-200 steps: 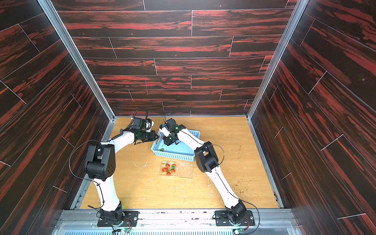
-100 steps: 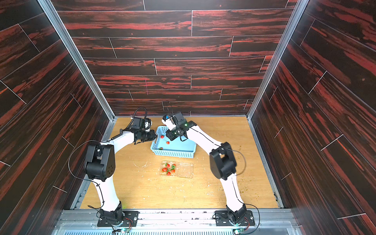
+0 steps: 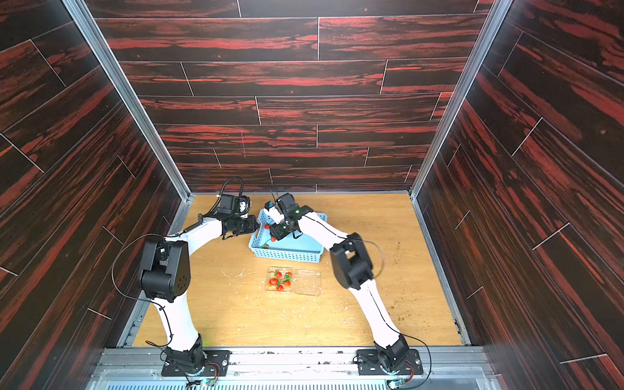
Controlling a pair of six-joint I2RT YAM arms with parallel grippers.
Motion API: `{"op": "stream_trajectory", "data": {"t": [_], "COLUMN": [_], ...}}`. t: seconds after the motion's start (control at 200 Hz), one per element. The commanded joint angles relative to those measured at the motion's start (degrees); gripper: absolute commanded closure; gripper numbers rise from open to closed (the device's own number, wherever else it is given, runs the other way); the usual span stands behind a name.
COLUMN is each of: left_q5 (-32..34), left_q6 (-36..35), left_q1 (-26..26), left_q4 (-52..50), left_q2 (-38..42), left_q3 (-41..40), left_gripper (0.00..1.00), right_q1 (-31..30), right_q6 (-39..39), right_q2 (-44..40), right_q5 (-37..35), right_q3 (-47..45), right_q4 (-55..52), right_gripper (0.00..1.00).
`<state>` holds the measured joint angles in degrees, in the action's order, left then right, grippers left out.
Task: Pack strawberries into containers
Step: Pick up the strawberry from the basket.
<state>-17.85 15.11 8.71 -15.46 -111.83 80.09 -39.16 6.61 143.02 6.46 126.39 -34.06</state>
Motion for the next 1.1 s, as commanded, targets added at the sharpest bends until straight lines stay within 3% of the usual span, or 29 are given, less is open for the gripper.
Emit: {"op": "stream_trajectory", "data": {"t": [0.0, 0.11, 0.361, 0.802, 1.097], "left_q5": [-1.03, -1.66, -2.54, -2.45, -1.93], "left_q6": [-1.49, -1.79, -1.67, -1.40, -1.58], "left_q1": [0.25, 0.25, 0.25, 0.34, 0.34], "left_q4": [-1.41, -1.94, -2.03, -1.70, -1.76], "left_q2": [4.18, 3.57, 2.69, 2.85, 3.55], "left_q3": [0.86, 1.68, 2.35, 1.91, 1.37], "left_gripper": [0.85, 0.85, 0.85, 0.85, 0.85], "right_q1": [0.05, 0.04, 0.02, -0.56, -1.21], "right_q6": [2.32, 3.36, 3.91, 4.55, 4.99], "right_q2": [4.54, 7.45, 8.84, 4.08, 5.94], "right_q5": [1.39, 2.66, 4.79, 5.30, 0.81], "right_q3": [8.05, 12.05, 12.01, 2.90, 4.29], "right_q4": [-5.99, -7.51, -7.86, -6.45, -6.83], "right_gripper": [0.43, 0.41, 0.40, 0.40, 0.55]}}
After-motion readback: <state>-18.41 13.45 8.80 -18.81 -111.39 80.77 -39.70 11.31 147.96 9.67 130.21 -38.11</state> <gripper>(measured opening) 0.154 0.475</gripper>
